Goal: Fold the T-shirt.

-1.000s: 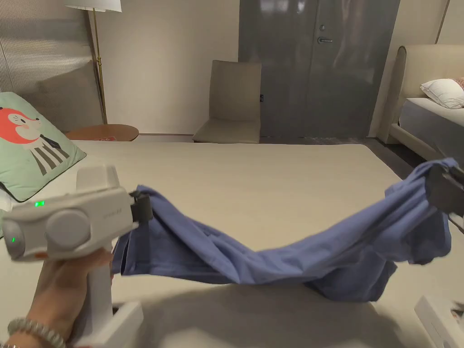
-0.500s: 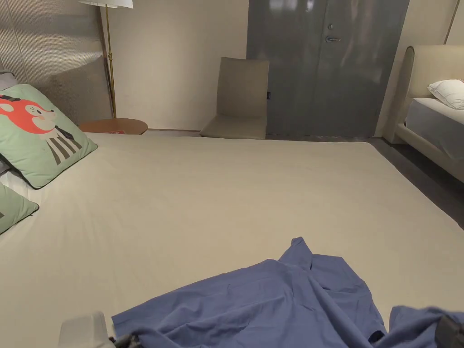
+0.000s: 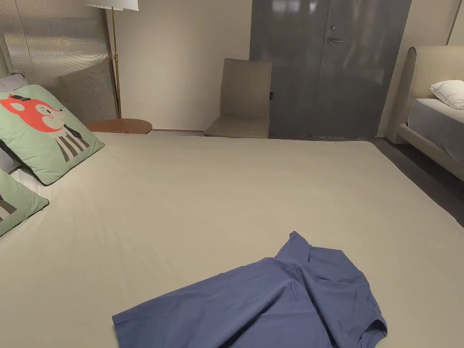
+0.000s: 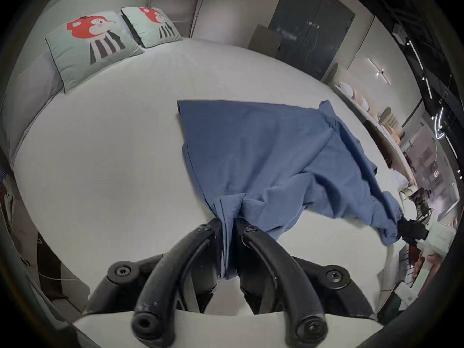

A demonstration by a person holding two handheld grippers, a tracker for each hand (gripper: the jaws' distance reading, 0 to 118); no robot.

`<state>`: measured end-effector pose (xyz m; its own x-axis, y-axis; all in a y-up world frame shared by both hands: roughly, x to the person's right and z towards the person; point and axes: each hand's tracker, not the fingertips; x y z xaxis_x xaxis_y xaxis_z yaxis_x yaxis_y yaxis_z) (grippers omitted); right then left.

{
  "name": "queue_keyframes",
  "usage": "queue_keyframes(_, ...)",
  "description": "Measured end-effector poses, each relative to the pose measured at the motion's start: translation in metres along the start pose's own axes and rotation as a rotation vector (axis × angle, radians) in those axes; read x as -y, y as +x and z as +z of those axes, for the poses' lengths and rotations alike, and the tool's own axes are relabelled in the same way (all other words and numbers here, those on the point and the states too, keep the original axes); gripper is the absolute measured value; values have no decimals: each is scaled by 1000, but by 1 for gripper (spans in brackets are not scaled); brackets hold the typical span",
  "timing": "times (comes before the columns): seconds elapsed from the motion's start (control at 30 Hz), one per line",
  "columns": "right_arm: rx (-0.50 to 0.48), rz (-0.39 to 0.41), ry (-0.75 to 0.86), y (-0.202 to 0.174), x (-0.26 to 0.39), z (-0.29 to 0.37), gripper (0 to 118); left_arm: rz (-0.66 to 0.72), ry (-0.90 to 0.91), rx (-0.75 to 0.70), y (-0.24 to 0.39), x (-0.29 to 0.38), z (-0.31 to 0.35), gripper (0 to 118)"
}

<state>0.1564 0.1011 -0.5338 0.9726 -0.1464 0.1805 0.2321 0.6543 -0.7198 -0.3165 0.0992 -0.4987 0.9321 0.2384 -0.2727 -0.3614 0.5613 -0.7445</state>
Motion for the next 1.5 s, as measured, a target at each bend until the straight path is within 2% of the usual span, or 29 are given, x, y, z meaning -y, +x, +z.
queue_keyframes(0.13, 30, 60, -7, 4, 6, -4, 11, -7, -11, -8, 0, 8, -7, 7)
queue_keyframes(0.17, 28, 91, 5, 3, 6, -2, 14, -11, -5, -11, 1, 9, -6, 9)
queue_keyframes(0.2, 38, 112, 18, -1, 2, 6, 27, -13, 11, -14, 1, 9, -3, 15)
queue_keyframes(0.23, 46, 132, 32, -4, 0, 10, 59, -17, 32, -17, 5, 8, 2, 37)
queue_keyframes(0.27, 56, 150, 72, -6, -2, 16, 84, -16, 56, -18, 6, 7, 9, 61)
queue_keyframes(0.3, 56, 158, 105, -7, -5, 21, 104, -12, 85, -13, 6, 4, 15, 83)
queue_keyframes(0.33, 46, 147, 147, -4, -7, 17, 113, -2, 126, 6, 6, 0, 23, 105)
queue_keyframes(0.37, 28, 141, 194, -5, -12, 23, 112, 11, 164, 18, 5, -3, 31, 109)
queue_keyframes(0.43, -2, 134, 309, -14, -27, 41, 112, 24, 272, 36, 9, -14, 55, 109)
queue_keyframes(0.63, -44, 176, 615, -60, -79, 87, 112, -64, 589, -32, 30, -52, 122, 108)
queue_keyframes(0.7, -73, 199, 695, -73, -88, 100, 109, -93, 676, -56, 38, -60, 140, 103)
queue_keyframes(0.73, -97, 220, 734, -83, -92, 110, 98, -115, 725, -62, 42, -62, 149, 85)
queue_keyframes(0.77, -107, 238, 764, -90, -95, 116, 82, -128, 760, -72, 45, -65, 155, 64)
queue_keyframes(0.8, -100, 250, 782, -97, -97, 119, 61, -142, 783, -83, 48, -68, 160, 41)
queue_keyframes(0.83, -99, 258, 791, -102, -99, 121, 29, -148, 785, -82, 50, -70, 162, 14)
queue_keyframes(0.87, -98, 258, 801, -104, -99, 116, 12, -144, 790, -73, 50, -71, 165, 2)
queue_keyframes(0.9, -114, 256, 811, -106, -99, 115, 6, -137, 793, -62, 48, -73, 165, 1)
queue_keyframes(1.03, -161, 262, 789, -112, -101, 115, 1, -105, 742, -20, 41, -78, 156, 0)
queue_keyframes(1.3, -155, 287, 715, -113, -100, 83, 1, -24, 423, -47, 10, -125, 78, 3)
queue_keyframes(1.33, -155, 285, 704, -113, -101, 78, 1, -17, 368, -53, 5, -134, 63, 20)
queue_keyframes(1.43, -144, 286, 670, -108, -101, 62, 1, 59, 193, -47, -9, -157, 19, 95)
queue_keyframes(1.47, -139, 287, 660, -107, -102, 56, 1, 85, 143, -29, -14, -162, 3, 104)
queue_keyframes(1.5, -135, 289, 648, -107, -103, 50, 1, 121, 107, -11, -19, -167, -12, 104)
